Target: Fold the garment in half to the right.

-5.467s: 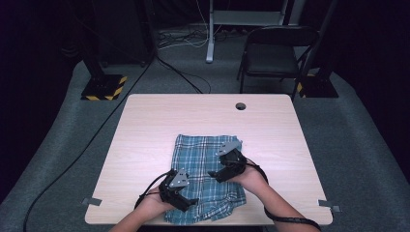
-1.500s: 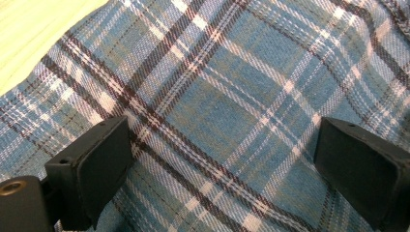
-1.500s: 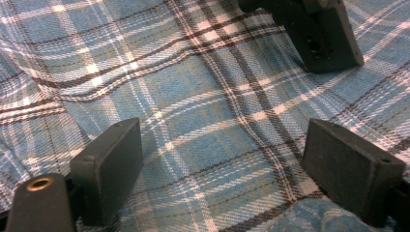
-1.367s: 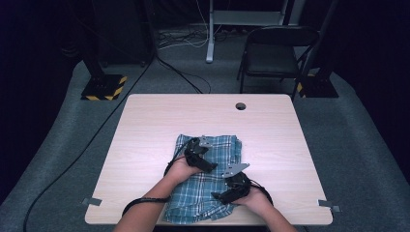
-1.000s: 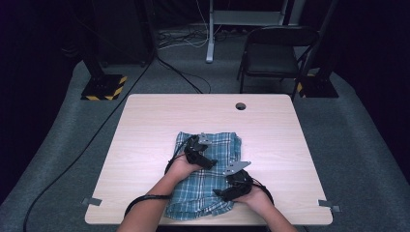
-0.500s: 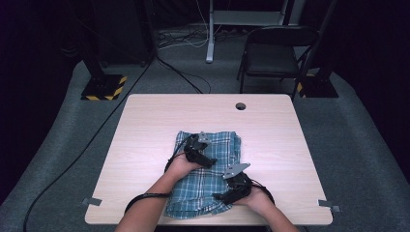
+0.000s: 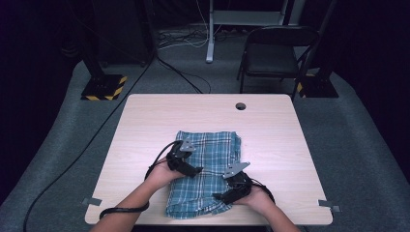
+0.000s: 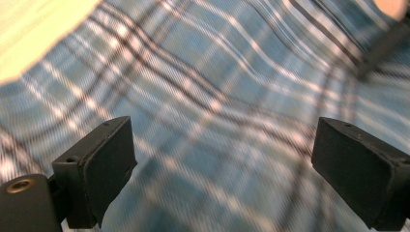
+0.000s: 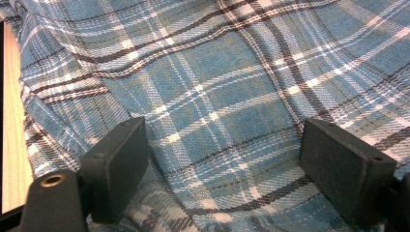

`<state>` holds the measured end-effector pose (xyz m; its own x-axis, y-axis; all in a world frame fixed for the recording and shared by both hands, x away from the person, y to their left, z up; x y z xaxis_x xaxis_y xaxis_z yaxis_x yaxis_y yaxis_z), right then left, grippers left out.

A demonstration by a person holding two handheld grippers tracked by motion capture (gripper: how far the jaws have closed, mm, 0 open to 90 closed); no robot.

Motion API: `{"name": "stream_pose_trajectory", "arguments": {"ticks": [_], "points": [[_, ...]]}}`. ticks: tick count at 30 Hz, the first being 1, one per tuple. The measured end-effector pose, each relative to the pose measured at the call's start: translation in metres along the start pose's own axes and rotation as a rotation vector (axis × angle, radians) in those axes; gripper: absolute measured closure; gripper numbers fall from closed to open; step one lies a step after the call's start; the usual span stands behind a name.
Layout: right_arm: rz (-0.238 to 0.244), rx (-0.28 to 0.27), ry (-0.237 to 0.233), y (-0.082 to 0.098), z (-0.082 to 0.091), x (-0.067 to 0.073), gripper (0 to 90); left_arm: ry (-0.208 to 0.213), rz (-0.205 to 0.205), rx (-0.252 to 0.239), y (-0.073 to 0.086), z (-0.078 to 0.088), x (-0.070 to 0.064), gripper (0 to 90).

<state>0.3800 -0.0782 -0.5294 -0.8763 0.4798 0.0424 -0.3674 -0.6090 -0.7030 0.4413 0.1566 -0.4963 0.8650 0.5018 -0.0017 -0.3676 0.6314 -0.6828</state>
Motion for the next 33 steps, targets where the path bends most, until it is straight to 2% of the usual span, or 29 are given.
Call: {"name": "stream_pose_trajectory", "arguments": {"ticks": [5,8,10,14,17,18,20,21,23,24,26,29,33], "points": [[-0.005,0.005,-0.003,-0.001,0.000,0.000,16.7,0.014,0.002,0.001,0.021,-0.001,-0.006,7.7],[-0.006,0.002,-0.005,0.000,0.000,0.000,16.6,0.012,-0.001,-0.071,0.036,-0.006,-0.006,7.5],[-0.005,0.005,-0.008,-0.001,0.000,-0.001,16.6,0.003,-0.015,-0.090,0.040,-0.008,-0.007,7.4],[0.018,0.023,0.003,-0.006,0.005,0.001,19.6,-0.015,-0.026,-0.076,0.039,-0.009,-0.009,7.4],[0.001,-0.073,0.009,-0.011,0.015,0.001,19.5,-0.024,-0.027,-0.075,0.039,-0.009,-0.010,7.4],[-0.004,-0.093,0.028,-0.012,0.017,0.000,19.2,-0.024,-0.026,-0.074,0.038,-0.009,-0.010,7.3],[0.005,-0.116,0.094,-0.013,0.017,-0.004,19.4,-0.029,-0.024,-0.072,0.038,-0.009,-0.011,7.3],[-0.006,-0.122,0.106,-0.012,0.017,-0.006,19.3,-0.031,-0.022,-0.071,0.038,-0.009,-0.012,7.3],[-0.032,-0.111,0.115,-0.009,0.016,-0.011,18.9,-0.046,-0.023,-0.059,0.037,-0.008,-0.014,7.2],[-0.041,-0.086,0.119,-0.006,0.014,-0.014,18.8,-0.055,-0.032,-0.046,0.035,-0.007,-0.016,7.1],[-0.030,-0.031,0.126,0.000,0.007,-0.017,17.8,-0.057,-0.040,-0.033,0.032,-0.003,-0.019,7.0],[-0.024,-0.029,0.103,0.002,0.003,-0.018,17.3,-0.033,-0.051,-0.028,0.026,0.006,-0.023,7.2],[-0.033,-0.021,0.088,0.002,0.002,-0.020,16.9,0.019,-0.037,-0.051,0.023,0.016,-0.029,7.7]]}}
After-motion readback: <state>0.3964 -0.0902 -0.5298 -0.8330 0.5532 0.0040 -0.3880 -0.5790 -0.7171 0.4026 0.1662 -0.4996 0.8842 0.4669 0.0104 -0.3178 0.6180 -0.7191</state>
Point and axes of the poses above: each handheld gripper's, and its own axes: z roughly backward along the jaws, y roughly out of its underside, x roughly to its left, the point moved 1 cm from there along -z, roughly forward along the jaws, and after that the axes turned 3 degrees about y, right-handed, at the moved point
